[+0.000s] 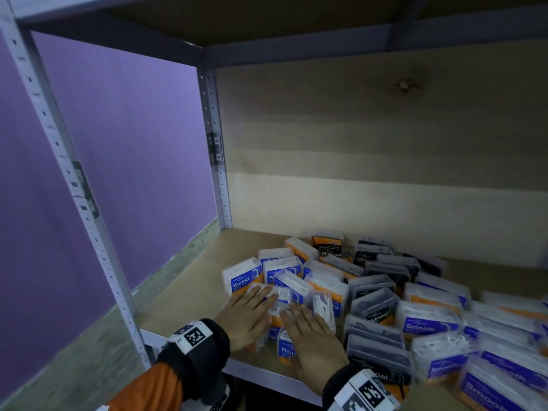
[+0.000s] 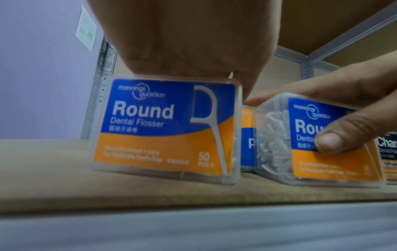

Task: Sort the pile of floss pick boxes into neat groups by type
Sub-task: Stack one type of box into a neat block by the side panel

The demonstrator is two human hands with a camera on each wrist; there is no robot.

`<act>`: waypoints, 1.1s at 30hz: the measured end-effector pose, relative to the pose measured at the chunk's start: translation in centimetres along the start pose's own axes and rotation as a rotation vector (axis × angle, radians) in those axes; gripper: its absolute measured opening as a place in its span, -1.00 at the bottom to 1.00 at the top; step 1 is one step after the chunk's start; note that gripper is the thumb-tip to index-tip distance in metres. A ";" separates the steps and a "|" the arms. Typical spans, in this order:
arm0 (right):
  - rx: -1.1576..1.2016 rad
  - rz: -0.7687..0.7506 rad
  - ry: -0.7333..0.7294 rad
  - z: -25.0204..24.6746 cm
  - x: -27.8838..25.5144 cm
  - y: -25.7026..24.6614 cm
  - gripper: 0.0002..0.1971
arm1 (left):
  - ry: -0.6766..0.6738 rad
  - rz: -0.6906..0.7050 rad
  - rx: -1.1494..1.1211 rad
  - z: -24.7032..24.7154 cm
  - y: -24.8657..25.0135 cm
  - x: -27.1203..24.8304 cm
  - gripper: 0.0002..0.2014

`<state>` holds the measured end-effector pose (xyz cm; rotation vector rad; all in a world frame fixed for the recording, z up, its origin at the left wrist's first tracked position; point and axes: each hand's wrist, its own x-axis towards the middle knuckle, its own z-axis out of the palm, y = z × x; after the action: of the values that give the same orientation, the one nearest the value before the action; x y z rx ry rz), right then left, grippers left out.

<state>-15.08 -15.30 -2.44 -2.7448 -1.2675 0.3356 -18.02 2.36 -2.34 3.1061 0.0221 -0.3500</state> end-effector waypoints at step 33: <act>-0.005 0.010 0.011 -0.3 -0.4 -0.1 -0.26 | 0.031 -0.013 -0.040 -0.4 0.4 -0.3 -0.47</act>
<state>-15.32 -15.55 -2.12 -2.7544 -1.2542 0.3177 -18.22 1.99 -1.84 3.0731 0.0487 -0.2980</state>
